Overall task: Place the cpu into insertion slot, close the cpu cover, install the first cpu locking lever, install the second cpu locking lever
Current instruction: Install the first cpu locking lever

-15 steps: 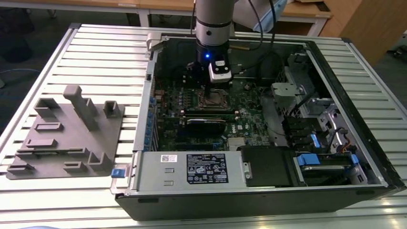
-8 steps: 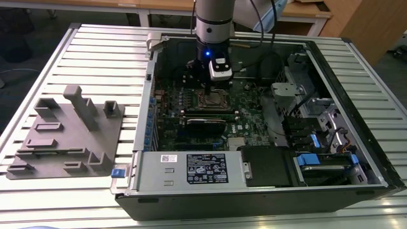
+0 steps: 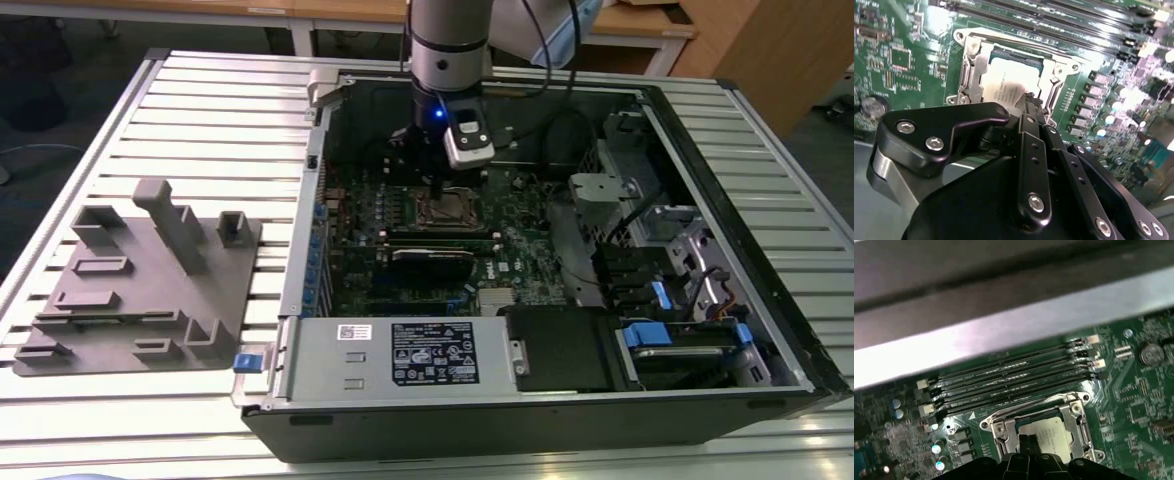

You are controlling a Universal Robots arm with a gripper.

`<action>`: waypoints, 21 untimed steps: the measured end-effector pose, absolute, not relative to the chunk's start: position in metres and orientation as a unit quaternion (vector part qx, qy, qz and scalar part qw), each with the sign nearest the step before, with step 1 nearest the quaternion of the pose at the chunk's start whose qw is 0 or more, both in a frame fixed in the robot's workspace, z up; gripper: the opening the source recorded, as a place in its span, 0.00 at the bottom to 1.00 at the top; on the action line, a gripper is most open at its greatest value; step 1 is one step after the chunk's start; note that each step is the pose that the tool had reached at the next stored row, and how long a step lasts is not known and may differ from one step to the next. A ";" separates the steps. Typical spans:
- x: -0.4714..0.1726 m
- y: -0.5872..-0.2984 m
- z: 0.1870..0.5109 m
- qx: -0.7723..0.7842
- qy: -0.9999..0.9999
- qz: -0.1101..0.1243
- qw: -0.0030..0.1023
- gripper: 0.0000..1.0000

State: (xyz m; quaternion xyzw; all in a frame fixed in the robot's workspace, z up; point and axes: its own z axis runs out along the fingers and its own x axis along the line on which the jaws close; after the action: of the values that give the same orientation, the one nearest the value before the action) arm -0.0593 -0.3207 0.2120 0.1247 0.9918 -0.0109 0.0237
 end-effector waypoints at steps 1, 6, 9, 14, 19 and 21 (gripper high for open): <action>-0.059 -0.321 0.212 0.116 0.993 -0.011 0.024 0.11; -0.054 -0.321 0.212 0.101 0.995 -0.010 0.024 0.11; -0.051 -0.321 0.211 0.090 0.996 -0.010 0.024 0.11; -0.048 -0.321 0.211 0.066 0.997 -0.009 0.024 0.11; -0.048 -0.321 0.215 0.062 0.998 -0.006 0.024 0.11; -0.048 -0.321 0.217 0.062 0.998 -0.005 0.024 0.11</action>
State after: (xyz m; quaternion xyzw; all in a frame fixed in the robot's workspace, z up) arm -0.0484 -0.3209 0.2166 0.0620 0.9978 -0.0055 0.0241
